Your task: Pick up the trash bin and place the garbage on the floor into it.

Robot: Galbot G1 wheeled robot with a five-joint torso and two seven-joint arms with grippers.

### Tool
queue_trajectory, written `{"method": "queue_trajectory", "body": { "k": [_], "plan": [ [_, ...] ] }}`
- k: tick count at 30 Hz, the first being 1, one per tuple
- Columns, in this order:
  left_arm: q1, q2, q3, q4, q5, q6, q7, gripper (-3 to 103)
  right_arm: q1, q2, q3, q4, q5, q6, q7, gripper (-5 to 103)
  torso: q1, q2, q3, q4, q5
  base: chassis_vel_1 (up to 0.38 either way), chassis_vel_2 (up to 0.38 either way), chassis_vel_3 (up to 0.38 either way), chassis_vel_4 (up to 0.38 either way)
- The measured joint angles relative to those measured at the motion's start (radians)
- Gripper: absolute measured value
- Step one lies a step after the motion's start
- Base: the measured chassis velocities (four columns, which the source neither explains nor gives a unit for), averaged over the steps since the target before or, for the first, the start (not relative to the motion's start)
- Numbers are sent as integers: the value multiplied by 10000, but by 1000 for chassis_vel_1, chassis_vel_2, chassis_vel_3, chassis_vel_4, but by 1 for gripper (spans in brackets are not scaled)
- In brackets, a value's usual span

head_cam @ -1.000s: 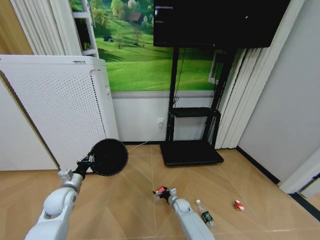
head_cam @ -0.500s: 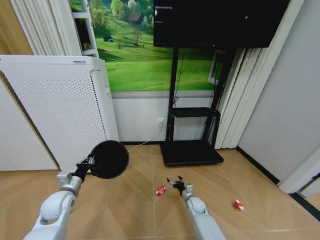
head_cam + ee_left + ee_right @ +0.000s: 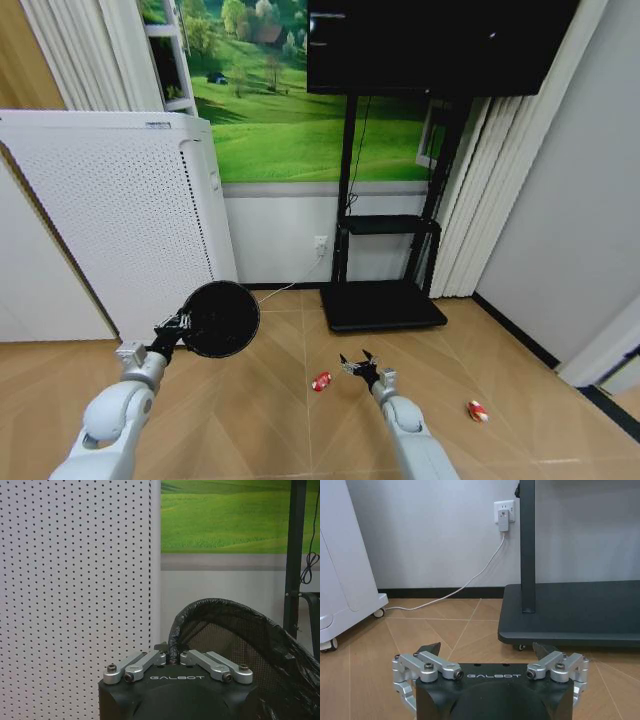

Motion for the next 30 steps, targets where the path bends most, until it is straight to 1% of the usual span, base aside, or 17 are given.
{"method": "queue_trajectory", "body": {
  "k": [9, 10, 11, 13, 14, 16, 17, 18, 20, 22, 25, 28, 30],
  "plan": [
    [-17, -22, 79, 35, -7, 28, -59, 7, 24, -33, -7, -150, 52, 6, 42, 100, 4, -1, 4, 1, 0, -127, 128, 126, -122],
    [-22, -50, 125, 40, -81, 35, -83, 7, 12, -33, -6, -154, 69, 0, 42, 100, 4, -1, 5, 0, 0, -105, 128, 79, -98],
    [-43, -134, 341, 33, -453, 110, -270, 7, -2, -33, -1, -161, 84, -2, 38, 100, 4, 0, 4, 1, 1, -61, 89, 19, -42],
    [-58, -252, 622, -23, -773, 196, -475, 7, -15, -28, -1, -190, 96, 52, 32, 100, 4, -1, 3, 1, -1, -31, 15, 10, -21],
    [-58, -252, 622, -23, -773, 196, -475, 7, -15, -28, -1, -190, 96, 52, 32, 100, 4, -1, 3, 1, -1, 0, 0, 0, 0],
    [-109, -411, 1040, -81, -932, 236, -591, 7, -38, -24, -10, -243, 111, 204, -8, 100, 2, 0, 1, 0, 1, 0, 0, 0, 0],
    [-109, -411, 1040, -81, -932, 236, -591, 7, -38, -24, -10, -243, 111, 204, -8, 100, 2, 0, 1, 0, 1, 0, 0, 0, 0],
    [-210, -463, 1251, -22, -1035, 215, -559, 7, -70, -34, -19, -239, 111, 189, -27, 100, 2, -1, 1, 0, 1, 0, 0, 0, 0],
    [-300, -477, 1358, 45, -1101, 202, -492, 7, -78, -36, -31, -238, 115, 201, -32, 100, 2, -1, 1, 0, 1, 0, 0, 0, 0],
    [-708, -458, 1667, 358, -1202, 156, -172, 7, -72, -12, -34, -290, 119, 255, -33, 100, 2, 0, 1, -1, 2, 0, 0, 0, 0],
    [-899, -430, 1780, 537, -1238, 155, -88, 7, -64, -3, -35, -303, 122, 263, -34, 100, 2, 0, 1, -1, 2, 0, 0, 0, 0],
    [-1652, -381, 2172, 1257, -1266, 151, 64, 7, 0, 24, -86, -343, 143, 247, -45, 100, 2, -1, 2, 0, 0, 0, 0, 0, 0],
    [-1810, -372, 2271, 1386, -1288, 151, 70, 7, 36, 39, -101, -375, 145, 214, -52, 100, 2, 0, 2, -1, 0, 0, 0, 0, 0]
  ]
}}
